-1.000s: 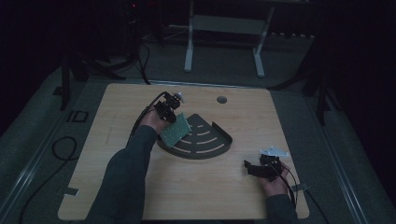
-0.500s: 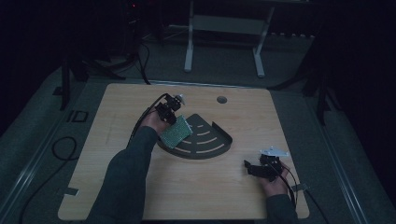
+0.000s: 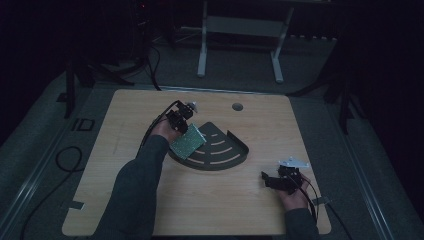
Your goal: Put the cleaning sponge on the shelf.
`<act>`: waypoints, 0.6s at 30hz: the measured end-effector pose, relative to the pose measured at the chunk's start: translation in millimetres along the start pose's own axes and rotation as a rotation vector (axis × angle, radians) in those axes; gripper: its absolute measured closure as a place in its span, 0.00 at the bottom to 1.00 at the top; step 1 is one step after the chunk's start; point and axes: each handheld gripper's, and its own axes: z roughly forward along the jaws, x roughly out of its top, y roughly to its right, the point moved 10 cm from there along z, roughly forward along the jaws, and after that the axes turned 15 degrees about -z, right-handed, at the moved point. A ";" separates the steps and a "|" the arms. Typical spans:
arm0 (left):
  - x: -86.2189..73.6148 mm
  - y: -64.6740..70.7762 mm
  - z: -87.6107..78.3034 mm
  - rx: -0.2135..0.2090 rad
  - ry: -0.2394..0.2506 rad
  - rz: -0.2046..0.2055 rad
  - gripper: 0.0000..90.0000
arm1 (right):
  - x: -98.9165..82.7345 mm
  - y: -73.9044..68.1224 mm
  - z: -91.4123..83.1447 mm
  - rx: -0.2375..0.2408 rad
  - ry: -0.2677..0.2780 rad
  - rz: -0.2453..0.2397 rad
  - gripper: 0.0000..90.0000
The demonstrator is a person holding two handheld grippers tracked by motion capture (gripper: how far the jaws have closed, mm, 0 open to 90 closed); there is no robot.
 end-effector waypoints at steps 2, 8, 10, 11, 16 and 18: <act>-0.6 -0.8 1.0 -0.003 -0.006 0.000 1.00 | 0.0 -0.1 0.0 0.000 0.000 0.001 0.18; -0.5 -1.7 0.3 -0.003 -0.003 -0.004 1.00 | 0.0 -0.1 0.0 0.000 -0.001 0.001 0.18; -0.3 -2.1 -1.0 -0.006 0.004 -0.008 1.00 | 0.0 -0.1 0.0 0.000 -0.001 0.001 0.18; -0.2 -2.2 -1.9 -0.011 0.009 -0.011 0.99 | 0.0 -0.1 0.0 0.000 0.000 0.001 0.18; 0.7 -2.9 -11.3 -0.054 0.044 -0.032 0.89 | 0.0 -0.1 0.0 0.000 0.000 0.000 0.18; 1.7 -4.1 -16.1 -0.069 0.064 -0.048 0.85 | 0.0 -0.1 0.0 0.000 0.000 0.001 0.18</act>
